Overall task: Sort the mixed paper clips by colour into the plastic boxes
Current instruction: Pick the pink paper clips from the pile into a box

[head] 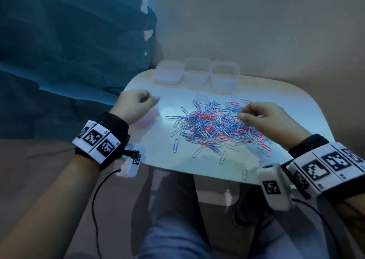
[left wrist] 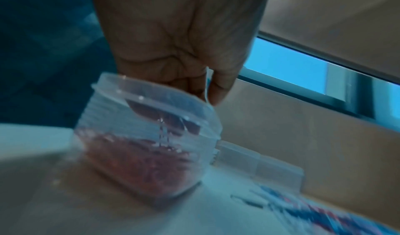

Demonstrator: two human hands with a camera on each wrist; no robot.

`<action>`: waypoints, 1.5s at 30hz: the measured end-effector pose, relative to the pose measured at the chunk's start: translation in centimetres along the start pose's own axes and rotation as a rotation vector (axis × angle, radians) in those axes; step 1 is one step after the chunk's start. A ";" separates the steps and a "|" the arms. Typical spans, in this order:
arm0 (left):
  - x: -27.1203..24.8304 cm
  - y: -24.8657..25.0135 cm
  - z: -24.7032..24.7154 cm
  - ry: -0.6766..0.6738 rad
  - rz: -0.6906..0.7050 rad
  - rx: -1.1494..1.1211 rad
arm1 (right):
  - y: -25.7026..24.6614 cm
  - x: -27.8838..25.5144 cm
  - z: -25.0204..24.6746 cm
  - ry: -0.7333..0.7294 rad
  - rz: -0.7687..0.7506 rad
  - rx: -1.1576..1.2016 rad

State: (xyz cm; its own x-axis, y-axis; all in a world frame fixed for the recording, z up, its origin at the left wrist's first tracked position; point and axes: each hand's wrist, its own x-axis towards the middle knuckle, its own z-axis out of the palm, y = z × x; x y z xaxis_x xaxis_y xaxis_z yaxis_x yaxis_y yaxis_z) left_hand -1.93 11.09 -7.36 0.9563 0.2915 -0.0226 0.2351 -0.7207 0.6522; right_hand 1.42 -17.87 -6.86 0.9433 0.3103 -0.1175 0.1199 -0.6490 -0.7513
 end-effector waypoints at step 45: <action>2.2 8.1 7.9 -0.365 0.166 0.406 | -1.7 7.8 2.4 -0.316 -0.172 -0.555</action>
State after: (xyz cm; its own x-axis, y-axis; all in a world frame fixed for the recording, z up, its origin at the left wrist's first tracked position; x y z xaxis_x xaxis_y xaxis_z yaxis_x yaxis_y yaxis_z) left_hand 3.47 0.94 -8.18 0.9673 -0.0303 -0.2516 0.0555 -0.9433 0.3272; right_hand 7.81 -12.66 -8.09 0.7707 0.5752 -0.2740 0.4817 -0.8075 -0.3404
